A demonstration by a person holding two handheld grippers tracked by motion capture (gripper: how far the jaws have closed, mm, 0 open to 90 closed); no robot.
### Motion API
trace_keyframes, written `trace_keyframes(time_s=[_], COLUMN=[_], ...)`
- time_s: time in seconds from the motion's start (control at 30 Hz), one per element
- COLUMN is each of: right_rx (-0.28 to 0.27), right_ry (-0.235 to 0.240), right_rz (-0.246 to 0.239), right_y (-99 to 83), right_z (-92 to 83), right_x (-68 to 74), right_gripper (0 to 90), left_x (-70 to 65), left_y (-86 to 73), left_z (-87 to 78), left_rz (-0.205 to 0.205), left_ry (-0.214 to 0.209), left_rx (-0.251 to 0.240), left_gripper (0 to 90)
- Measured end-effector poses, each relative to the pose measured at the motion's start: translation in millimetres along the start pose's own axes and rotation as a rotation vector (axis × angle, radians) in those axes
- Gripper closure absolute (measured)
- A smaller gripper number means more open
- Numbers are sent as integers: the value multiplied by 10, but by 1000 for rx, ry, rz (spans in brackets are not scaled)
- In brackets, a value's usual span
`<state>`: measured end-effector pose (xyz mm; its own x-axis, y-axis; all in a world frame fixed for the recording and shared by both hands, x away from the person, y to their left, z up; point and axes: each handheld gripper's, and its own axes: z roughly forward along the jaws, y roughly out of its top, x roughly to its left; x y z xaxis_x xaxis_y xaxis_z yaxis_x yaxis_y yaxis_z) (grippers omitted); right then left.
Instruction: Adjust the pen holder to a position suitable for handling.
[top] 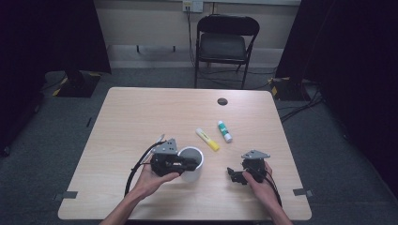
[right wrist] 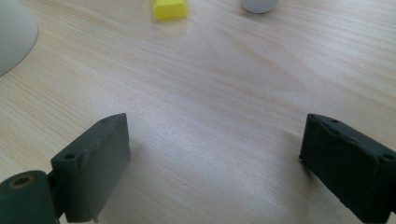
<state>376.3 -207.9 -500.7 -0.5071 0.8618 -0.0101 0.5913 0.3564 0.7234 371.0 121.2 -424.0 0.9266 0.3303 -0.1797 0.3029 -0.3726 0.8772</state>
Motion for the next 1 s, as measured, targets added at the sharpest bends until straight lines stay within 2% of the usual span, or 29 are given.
trace_keyframes(time_s=[0.13, 0.23, 0.43, 0.57, 0.73, 0.8, 0.9, 1.0], right_rx=[0, 0, 0, 0, 0, 0, 0, 0], right_ry=[0, 0, 0, 0, 0, 0, 0, 0], right_rz=[0, 0, 0, 0, 0, 0, 0, 0], right_y=[0, 0, 0, 0, 0, 0, 0, 0], right_z=[0, 0, 0, 0, 0, 0, 0, 0], right_x=[0, 0, 0, 0, 0, 0, 0, 0], right_gripper=[75, 75, 75, 75, 75, 75, 75, 75], left_x=[13, 36, 178, 292, 441, 531, 638, 776], left_y=[51, 62, 26, 18, -97, -204, -342, -499], left_z=[-141, -250, -536, -802, -931, -969, -1004, -1037], left_rz=[0, -25, -57, -69, -91, -126, -150, -186], left_ry=[10, 15, 75, 133, 193, 206, 235, 282], left_rx=[-41, -84, -104, -134, -92, -87, -58, -27], left_gripper=[694, 674, 644, 683, 719, 738, 768, 794])
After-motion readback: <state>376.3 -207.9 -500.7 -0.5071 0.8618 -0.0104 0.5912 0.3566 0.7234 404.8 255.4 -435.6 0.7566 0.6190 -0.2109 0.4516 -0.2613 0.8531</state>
